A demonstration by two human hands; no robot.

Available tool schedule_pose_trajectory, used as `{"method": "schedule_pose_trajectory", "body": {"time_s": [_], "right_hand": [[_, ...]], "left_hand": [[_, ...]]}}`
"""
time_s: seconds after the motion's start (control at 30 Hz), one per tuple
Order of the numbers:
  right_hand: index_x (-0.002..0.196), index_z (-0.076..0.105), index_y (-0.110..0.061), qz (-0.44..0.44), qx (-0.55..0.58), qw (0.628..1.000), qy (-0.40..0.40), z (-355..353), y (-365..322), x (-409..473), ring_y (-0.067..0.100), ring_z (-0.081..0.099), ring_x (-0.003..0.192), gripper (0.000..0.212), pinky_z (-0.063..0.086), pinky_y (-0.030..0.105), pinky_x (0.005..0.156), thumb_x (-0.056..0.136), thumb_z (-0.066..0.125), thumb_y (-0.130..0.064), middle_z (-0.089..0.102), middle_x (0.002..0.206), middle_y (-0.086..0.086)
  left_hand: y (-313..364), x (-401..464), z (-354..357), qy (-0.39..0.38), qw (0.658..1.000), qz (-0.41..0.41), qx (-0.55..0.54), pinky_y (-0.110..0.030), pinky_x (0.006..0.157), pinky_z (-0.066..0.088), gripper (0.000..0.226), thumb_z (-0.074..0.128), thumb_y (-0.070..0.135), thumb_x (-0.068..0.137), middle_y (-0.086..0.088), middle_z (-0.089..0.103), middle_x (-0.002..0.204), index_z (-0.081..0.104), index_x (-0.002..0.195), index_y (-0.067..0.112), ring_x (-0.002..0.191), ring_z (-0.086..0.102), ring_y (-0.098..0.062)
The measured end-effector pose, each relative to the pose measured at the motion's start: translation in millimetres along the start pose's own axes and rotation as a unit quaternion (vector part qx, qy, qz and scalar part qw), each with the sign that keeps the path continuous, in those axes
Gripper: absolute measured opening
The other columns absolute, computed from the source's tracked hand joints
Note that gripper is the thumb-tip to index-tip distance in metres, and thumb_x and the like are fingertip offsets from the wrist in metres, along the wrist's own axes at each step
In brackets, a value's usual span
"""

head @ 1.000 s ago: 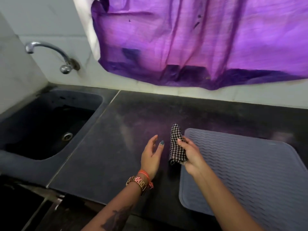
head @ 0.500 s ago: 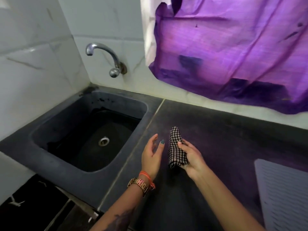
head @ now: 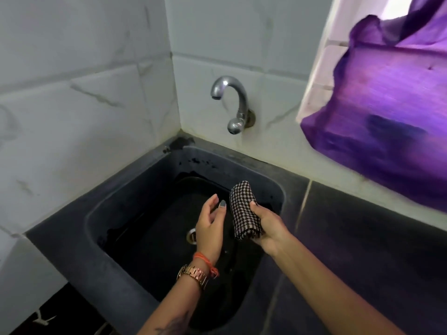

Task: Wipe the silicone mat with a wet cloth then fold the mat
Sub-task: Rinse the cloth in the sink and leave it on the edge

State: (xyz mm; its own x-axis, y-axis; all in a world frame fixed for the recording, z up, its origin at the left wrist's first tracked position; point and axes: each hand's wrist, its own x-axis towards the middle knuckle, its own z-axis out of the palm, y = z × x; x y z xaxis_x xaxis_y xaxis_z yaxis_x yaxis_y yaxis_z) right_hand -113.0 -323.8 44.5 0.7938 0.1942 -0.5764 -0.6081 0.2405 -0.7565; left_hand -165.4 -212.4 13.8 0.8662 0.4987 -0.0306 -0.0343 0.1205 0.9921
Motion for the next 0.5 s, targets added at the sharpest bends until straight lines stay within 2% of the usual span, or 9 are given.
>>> {"method": "schedule_pose_trajectory", "body": {"time_s": [0.07, 0.13, 0.23, 0.27, 0.37, 0.43, 0.5], "right_hand": [[0.095, 0.063, -0.011, 0.019, -0.009, 1.000, -0.013, 33, -5, 26, 0.019, 0.066, 0.072, 0.015, 0.050, 0.027, 0.050, 0.091, 0.057, -0.023, 0.069, 0.084, 0.007], [0.095, 0.064, -0.007, 0.028, -0.009, 0.999, -0.039, 63, -11, 54, 0.020, 0.067, 0.073, 0.018, 0.053, 0.028, 0.052, 0.092, 0.055, -0.022, 0.070, 0.085, 0.009], [0.096, 0.062, -0.003, 0.033, 0.002, 0.997, -0.071, 100, -18, 98, 0.026, 0.064, 0.085, 0.018, 0.055, 0.038, 0.077, 0.094, 0.052, -0.018, 0.067, 0.093, 0.014], [0.100, 0.061, -0.002, 0.036, 0.003, 0.996, -0.079, 111, -21, 112, 0.027, 0.063, 0.087, 0.019, 0.053, 0.039, 0.081, 0.095, 0.050, -0.017, 0.066, 0.096, 0.016], [0.110, 0.056, -0.006, 0.040, -0.011, 0.994, -0.100, 146, -27, 156, 0.025, 0.061, 0.083, 0.020, 0.052, 0.038, 0.071, 0.097, 0.044, -0.016, 0.063, 0.097, 0.013], [0.114, 0.054, -0.008, 0.037, -0.034, 0.994, -0.102, 169, -32, 185, 0.023, 0.060, 0.083, 0.021, 0.051, 0.038, 0.072, 0.098, 0.042, -0.015, 0.062, 0.097, 0.010], [0.113, 0.052, -0.008, 0.031, -0.041, 0.993, -0.102, 191, -37, 215, 0.023, 0.059, 0.081, 0.019, 0.050, 0.038, 0.072, 0.098, 0.042, -0.013, 0.060, 0.095, 0.010]], "left_hand": [[2, 28, -13, -0.014, 1.000, -0.012, -0.020, -0.021, 0.090, 0.044, 0.028, 0.053, 0.025, 0.091, 0.014, 0.055, 0.120, 0.051, 0.117, 0.036, 0.104, 0.054, 0.005], [3, 56, -25, -0.035, 0.999, -0.017, -0.021, -0.017, 0.085, 0.047, 0.029, 0.056, 0.027, 0.089, 0.013, 0.058, 0.120, 0.053, 0.117, 0.035, 0.106, 0.057, 0.000], [0, 97, -39, -0.031, 0.999, -0.016, 0.013, -0.022, 0.089, 0.048, 0.045, 0.064, 0.036, 0.082, 0.011, 0.058, 0.121, 0.053, 0.125, 0.030, 0.109, 0.057, -0.004], [0, 112, -44, -0.024, 0.999, -0.015, 0.031, -0.021, 0.089, 0.047, 0.051, 0.066, 0.037, 0.079, 0.011, 0.057, 0.121, 0.051, 0.127, 0.030, 0.109, 0.056, -0.003], [-1, 162, -56, -0.005, 0.996, -0.011, 0.086, -0.027, 0.097, 0.044, 0.057, 0.070, 0.027, 0.078, 0.007, 0.052, 0.129, 0.048, 0.131, 0.026, 0.116, 0.050, -0.008], [-3, 197, -65, 0.017, 0.990, 0.005, 0.136, -0.031, 0.105, 0.039, 0.057, 0.069, 0.020, 0.079, 0.003, 0.045, 0.135, 0.047, 0.132, 0.023, 0.122, 0.045, -0.011], [-7, 231, -73, 0.041, 0.982, 0.027, 0.182, -0.019, 0.099, 0.036, 0.057, 0.070, 0.019, 0.078, 0.002, 0.041, 0.130, 0.049, 0.131, 0.021, 0.116, 0.043, -0.009]]}}
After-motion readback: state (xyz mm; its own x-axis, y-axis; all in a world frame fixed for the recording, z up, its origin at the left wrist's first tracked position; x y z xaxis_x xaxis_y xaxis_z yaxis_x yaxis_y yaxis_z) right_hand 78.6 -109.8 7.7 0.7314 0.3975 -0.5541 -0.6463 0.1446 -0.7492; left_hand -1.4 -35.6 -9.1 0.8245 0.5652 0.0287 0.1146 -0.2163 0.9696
